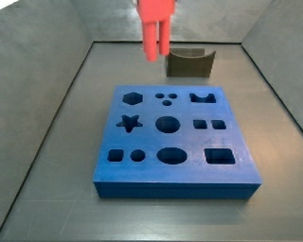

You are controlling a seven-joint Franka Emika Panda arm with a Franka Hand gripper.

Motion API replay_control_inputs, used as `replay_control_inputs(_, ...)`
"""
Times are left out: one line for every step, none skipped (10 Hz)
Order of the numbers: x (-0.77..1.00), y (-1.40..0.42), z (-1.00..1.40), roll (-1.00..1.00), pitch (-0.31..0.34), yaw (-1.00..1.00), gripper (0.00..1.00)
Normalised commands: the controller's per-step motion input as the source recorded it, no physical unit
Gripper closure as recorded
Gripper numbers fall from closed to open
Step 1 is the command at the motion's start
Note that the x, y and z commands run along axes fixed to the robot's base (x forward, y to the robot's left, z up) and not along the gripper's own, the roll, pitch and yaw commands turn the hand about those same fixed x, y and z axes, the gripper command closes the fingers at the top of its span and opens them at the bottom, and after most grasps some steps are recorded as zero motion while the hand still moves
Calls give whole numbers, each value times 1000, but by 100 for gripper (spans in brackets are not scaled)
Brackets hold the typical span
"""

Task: Pick up the 3 prong object. Move to above the board. Insert the 3 prong object.
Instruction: Insert the 3 prong object.

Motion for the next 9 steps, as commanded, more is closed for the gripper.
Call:
replay_control_inputs(437,66,-494,146,-43,357,100)
replay_control_inputs(426,57,-531,129,-54,343,100)
replay_control_inputs(391,63,-574,49,-49,329,100)
replay_control_inputs(360,80,-594,54,-34,340,100)
replay_control_inputs(291,91,-551,69,-23,383,100)
replay_control_inputs(120,140,-306,54,0,409,100)
replay_control_inputs(0,0,-134,0,-74,80,100)
replay_control_inputs(0,6,-394,0,-140,554,100)
replay_control_inputs(0,9,-437,0,-157,734,100)
